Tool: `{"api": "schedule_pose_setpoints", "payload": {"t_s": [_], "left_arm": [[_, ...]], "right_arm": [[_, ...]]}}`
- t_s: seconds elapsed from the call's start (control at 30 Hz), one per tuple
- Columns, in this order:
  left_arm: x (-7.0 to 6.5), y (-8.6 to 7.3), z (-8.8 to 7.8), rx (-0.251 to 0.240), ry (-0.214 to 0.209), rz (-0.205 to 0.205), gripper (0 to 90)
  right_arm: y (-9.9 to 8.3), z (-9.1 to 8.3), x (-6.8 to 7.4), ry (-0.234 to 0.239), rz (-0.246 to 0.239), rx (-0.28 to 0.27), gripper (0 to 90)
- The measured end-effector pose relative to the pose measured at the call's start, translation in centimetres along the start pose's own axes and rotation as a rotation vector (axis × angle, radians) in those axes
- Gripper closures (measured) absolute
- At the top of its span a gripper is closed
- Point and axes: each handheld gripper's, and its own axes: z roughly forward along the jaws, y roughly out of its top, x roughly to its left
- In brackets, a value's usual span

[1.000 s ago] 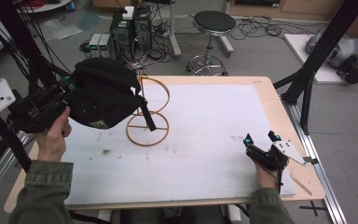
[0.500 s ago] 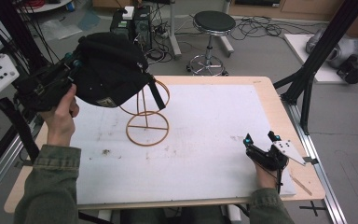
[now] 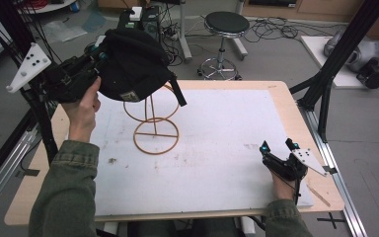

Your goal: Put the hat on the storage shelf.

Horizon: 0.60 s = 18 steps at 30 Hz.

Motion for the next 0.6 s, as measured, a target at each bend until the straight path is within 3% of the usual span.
{"api": "schedule_pose_setpoints", "payload": {"t_s": [0.27,0.6], "left_arm": [[0.3,-1.2,2.0,0.037,0.005,-0.006,86.0],[-0.1,-2.3,3.4,0.08,0.001,0.022,85.9]], "right_arm": [[0.1,-0.1,0.2,0.003,-0.007,-0.006,9.7],[0.3,-0.2,0.2,-0.019,-0.006,-0.008,9.7]]}}
